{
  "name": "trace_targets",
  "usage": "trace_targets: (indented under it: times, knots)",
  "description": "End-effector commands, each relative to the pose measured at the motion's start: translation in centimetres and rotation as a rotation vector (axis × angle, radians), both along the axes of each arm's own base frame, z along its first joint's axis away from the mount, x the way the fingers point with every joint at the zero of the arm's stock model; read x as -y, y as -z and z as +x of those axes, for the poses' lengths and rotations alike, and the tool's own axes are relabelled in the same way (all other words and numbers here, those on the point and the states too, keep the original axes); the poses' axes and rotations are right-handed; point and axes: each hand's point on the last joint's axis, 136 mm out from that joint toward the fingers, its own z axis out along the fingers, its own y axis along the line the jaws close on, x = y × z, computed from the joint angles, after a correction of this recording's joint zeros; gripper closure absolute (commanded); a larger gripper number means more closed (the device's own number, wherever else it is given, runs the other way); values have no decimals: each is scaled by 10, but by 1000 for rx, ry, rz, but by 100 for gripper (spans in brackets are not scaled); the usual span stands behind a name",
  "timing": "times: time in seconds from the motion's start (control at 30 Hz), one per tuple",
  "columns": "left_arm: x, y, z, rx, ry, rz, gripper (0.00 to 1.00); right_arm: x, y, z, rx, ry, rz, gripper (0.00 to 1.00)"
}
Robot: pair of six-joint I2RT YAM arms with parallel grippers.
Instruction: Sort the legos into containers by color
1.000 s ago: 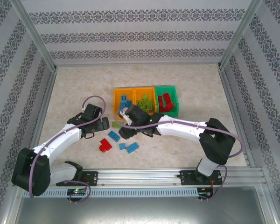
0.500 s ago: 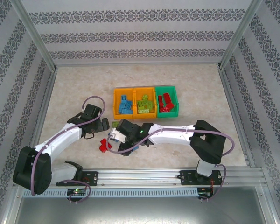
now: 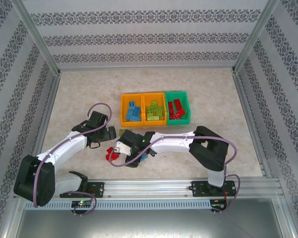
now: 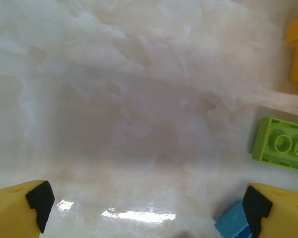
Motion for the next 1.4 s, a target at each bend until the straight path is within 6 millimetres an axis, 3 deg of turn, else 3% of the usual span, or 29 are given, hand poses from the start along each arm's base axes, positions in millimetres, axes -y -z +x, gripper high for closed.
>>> trace_targets:
  times: [0.0, 0.2, 0.5, 0.83, 1.17, 1.37]
  knots:
    - [-3, 5, -2, -15, -15, -1, 1, -7, 2, -2, -11, -30, 6, 38]
    - [-4, 6, -3, -17, -19, -2, 1, -6, 6, 0, 1, -28, -6, 47]
    - [-5, 9, -5, -23, -22, -1, 1, -11, -4, 6, 25, 11, 48, 70]
    - [-6, 9, -6, -21, -28, 1, 1, -8, -46, 24, 43, 96, 184, 77]
    - [-10, 8, -9, -23, -29, 20, 1, 7, -105, 94, 49, 336, 371, 80]
    - [-9, 9, -9, -17, -28, 14, 1, 20, -119, 148, -13, 566, 441, 80]
